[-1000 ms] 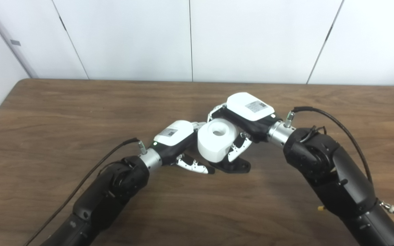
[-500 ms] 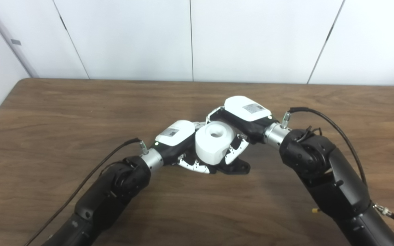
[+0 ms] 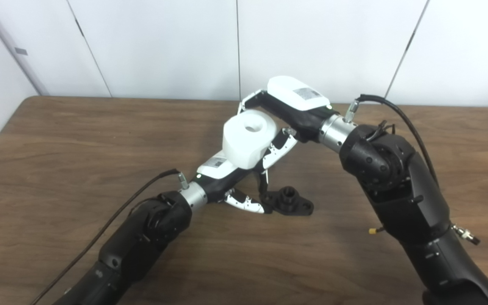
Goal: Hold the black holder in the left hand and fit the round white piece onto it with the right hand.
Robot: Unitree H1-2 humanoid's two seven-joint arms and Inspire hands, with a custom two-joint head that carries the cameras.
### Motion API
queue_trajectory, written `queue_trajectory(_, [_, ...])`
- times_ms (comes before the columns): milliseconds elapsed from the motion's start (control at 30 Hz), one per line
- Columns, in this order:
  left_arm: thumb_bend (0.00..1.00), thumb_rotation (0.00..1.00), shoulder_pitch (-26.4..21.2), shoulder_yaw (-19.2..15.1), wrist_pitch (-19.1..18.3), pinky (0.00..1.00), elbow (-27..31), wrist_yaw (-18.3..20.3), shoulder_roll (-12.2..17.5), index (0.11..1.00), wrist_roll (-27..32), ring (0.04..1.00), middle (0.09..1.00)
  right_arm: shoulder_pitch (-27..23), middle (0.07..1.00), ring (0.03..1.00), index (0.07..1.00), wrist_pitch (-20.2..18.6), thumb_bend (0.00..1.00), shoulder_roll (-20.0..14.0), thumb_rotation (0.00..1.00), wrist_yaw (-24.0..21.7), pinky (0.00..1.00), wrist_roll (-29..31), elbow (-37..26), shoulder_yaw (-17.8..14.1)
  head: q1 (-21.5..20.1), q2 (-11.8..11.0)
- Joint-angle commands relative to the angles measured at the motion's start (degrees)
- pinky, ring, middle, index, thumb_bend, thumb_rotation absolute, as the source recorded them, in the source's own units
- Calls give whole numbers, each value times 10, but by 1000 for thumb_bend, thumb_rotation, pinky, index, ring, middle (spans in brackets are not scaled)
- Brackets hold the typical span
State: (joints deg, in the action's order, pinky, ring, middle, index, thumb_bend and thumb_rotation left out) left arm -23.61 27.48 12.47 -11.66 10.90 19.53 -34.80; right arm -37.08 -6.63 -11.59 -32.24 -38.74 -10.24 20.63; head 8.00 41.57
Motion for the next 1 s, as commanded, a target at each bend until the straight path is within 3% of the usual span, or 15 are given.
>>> queue_trajectory(0, [522,58,7,17,-8,921,-10,25,-1,487,-22,919,903,-20,687,776,478,-5,523,-1,144,15,752,6,-18,-12,0,0])
queue_trajectory(300, [522,58,8,13,-1,909,-16,22,-1,486,-15,917,899,-25,696,757,479,-19,522,-11,146,13,763,4,-31,-21,-1,-2])
queue_trajectory(500, [522,60,7,12,3,898,-19,19,2,485,-17,921,891,-17,687,734,478,-7,524,-48,145,14,660,20,-44,-40,-3,-3])
queue_trajectory(800, [521,61,6,7,11,898,-23,19,5,485,-14,926,891,10,694,753,477,-17,523,-108,143,9,658,40,-78,-68,-10,-5])
queue_trajectory(967, [521,59,5,5,5,902,-18,24,4,485,-16,925,892,24,678,731,478,6,523,-128,139,23,639,60,-82,-88,-11,-4])
